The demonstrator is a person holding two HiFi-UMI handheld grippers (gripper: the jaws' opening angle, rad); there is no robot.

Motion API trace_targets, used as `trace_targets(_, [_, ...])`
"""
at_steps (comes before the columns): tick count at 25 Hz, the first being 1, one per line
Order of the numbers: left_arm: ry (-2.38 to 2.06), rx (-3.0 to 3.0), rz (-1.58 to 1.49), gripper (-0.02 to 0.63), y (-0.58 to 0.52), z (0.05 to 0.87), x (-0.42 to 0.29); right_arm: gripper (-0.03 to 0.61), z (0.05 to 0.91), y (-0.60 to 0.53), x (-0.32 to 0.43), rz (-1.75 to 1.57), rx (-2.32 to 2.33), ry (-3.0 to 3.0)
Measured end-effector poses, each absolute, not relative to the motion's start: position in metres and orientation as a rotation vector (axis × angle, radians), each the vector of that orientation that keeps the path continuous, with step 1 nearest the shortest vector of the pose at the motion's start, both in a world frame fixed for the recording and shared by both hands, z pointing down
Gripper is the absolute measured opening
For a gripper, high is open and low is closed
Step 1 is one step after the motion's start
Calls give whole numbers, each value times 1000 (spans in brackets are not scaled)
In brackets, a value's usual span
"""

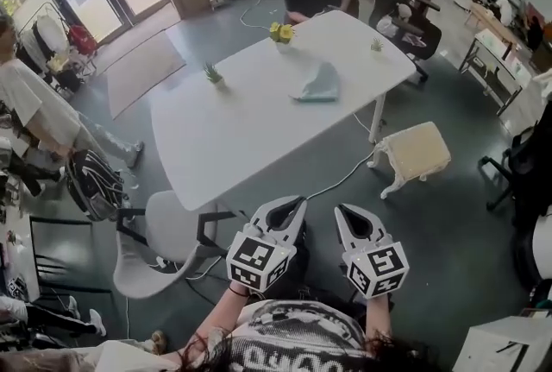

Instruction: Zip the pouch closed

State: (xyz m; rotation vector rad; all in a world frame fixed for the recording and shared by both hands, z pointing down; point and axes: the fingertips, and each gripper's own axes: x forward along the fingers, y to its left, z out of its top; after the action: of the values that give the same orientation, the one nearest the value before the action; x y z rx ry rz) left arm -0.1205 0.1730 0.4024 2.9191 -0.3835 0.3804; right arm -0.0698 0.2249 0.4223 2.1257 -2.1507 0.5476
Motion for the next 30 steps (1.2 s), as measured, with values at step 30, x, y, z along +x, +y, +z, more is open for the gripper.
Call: trace_targets(30, [-318, 2835, 454, 11, -56, 442, -46, -8, 430, 23, 36, 621, 2178, -1946])
